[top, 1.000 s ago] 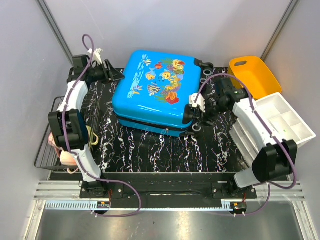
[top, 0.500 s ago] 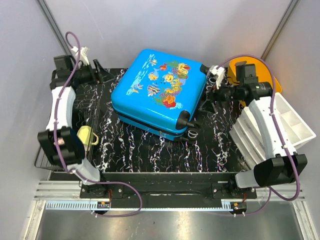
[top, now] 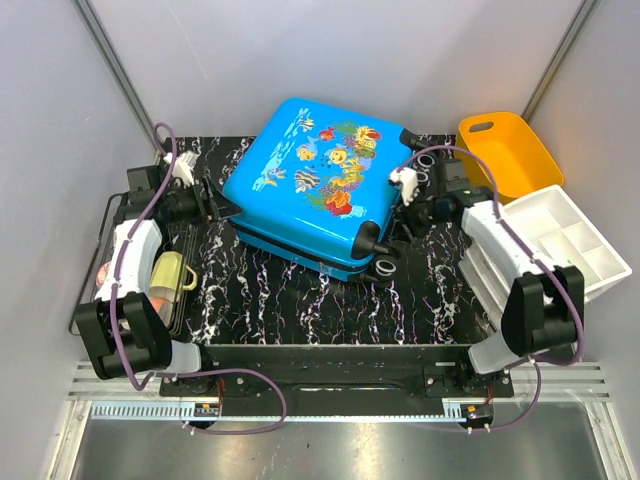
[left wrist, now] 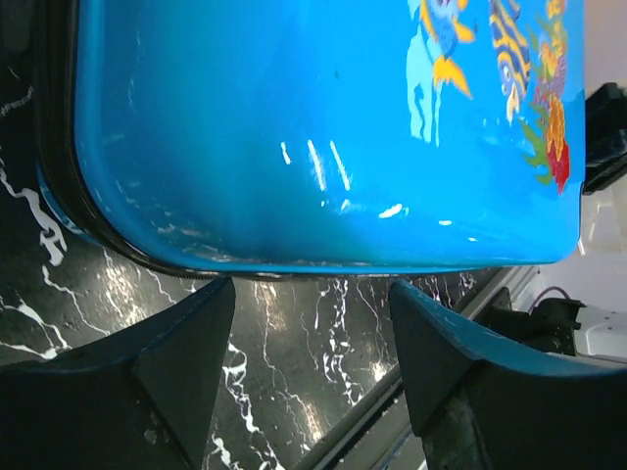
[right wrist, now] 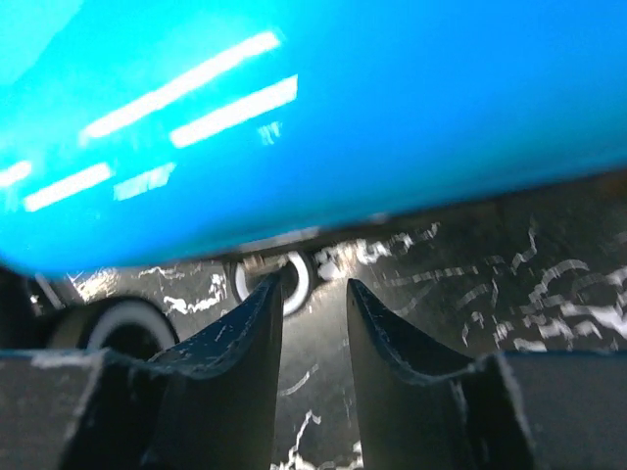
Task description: Open, take out, and arrange the luggage
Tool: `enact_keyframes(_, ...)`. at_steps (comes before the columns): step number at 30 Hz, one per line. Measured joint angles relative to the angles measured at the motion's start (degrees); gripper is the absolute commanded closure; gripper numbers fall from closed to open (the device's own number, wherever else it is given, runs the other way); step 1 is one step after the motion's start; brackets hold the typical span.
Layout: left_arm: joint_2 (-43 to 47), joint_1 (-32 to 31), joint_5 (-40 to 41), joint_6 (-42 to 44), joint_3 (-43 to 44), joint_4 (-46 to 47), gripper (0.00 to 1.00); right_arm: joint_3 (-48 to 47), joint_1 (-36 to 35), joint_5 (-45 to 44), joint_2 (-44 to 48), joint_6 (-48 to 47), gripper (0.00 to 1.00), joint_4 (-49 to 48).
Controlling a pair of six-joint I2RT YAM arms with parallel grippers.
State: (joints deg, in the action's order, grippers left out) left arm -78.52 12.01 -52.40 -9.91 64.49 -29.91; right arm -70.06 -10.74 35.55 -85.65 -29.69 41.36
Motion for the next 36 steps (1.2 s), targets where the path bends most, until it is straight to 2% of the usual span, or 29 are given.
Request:
enact_keyframes(6, -0.02, -0.07, 0.2, -2.01, -1.22, 1.97, 0.27, 1.2, -7.58, -2.86, -3.91, 1.77, 0.53, -6.69)
enact_keyframes(13, -3.5, 0.17, 1.25, -2.91, 4.0, 4.37, 0.27, 1.25, -13.51, -4.52, -4.26, 7.41, 0.42, -12.55)
enact_keyframes(16, -4.5, 0.22, 1.42, -3.23, 4.92, 4.85, 0.28, 4.07, -14.03, -4.55, -2.29, 8.81, 0.4, -16.11)
enact_keyframes(19, -5.16, 0.39, 1.18, -3.78, 5.31, 4.74, 0.27, 11.13, -14.01, -4.0, 3.28, 10.8, 0.38, -20.5)
enact_keyframes(22, -5.99, 0.48, 0.96, -4.37, 6.03, 4.24, 0.27, 20.35, -14.03, -3.19, 10.54, 14.75, 0.36, -27.52)
enact_keyframes(25, -7.13, 0.59, 0.81, -4.96, 6.99, 4.17, 0.27, 27.82, -13.7, -3.56, 13.99, 19.06, 0.33, -37.7)
enact_keyframes(30, -8.66, 0.63, 0.72, -5.62, 8.37, 4.28, 0.27, 35.39, -13.92, -3.56, 12.33, 24.9, 0.33, -52.24)
enact_keyframes(36, -9.09, 0.66, 0.79, -5.81, 9.05, 3.56, 0.27, 38.21, -14.14, -3.43, 7.02, 29.57, 0.37, -65.7)
